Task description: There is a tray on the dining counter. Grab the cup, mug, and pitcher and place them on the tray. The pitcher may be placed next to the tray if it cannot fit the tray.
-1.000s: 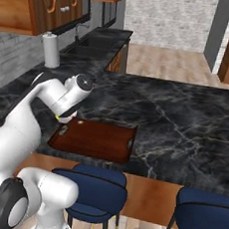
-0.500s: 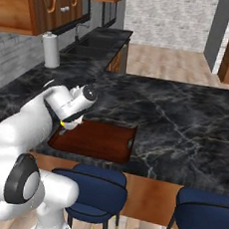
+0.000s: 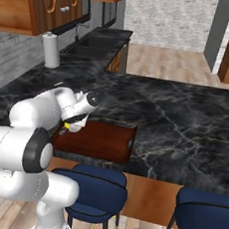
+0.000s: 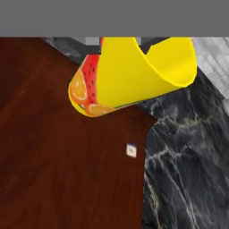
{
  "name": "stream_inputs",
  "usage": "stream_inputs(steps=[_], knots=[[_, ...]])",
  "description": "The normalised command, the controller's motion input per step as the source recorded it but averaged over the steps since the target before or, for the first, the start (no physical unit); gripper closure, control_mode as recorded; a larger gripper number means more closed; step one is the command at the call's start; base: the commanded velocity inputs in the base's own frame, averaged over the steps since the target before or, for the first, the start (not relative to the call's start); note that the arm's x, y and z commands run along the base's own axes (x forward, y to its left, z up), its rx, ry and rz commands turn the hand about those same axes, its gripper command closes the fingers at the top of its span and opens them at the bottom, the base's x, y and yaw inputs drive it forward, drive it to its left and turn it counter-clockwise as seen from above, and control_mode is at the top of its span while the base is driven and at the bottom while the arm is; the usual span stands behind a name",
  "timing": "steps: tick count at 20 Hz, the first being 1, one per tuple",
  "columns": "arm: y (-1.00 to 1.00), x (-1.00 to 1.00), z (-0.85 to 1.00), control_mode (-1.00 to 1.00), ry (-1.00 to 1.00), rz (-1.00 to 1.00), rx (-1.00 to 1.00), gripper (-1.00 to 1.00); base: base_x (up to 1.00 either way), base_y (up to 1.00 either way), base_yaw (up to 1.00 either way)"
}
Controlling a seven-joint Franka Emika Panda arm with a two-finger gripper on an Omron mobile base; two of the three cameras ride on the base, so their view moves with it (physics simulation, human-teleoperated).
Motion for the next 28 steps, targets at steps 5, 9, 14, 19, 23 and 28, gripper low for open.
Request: stream_inputs(steps=[5, 9, 14, 19, 23, 28], knots=[[0.0, 0.33, -0.3, -1.0, 0.0, 0.0, 0.0, 1.0, 0.0, 0.0, 0.0], [0.0, 0.29, -0.27, -1.0, 0.0, 0.0, 0.0, 1.0, 0.0, 0.0, 0.0], [0.0, 0.35, -0.2, -1.0, 0.0, 0.0, 0.0, 1.0, 0.0, 0.0, 0.0], [0.0, 0.31, -0.28, -1.0, 0.0, 0.0, 0.0, 1.0, 0.0, 0.0, 0.0], [0.02, 0.22, -0.27, -1.0, 0.0, 0.0, -0.02, 1.0, 0.0, 0.0, 0.0], [0.11, 0.22, -0.18, -1.0, 0.0, 0.0, -0.03, 1.0, 0.0, 0.0, 0.0]])
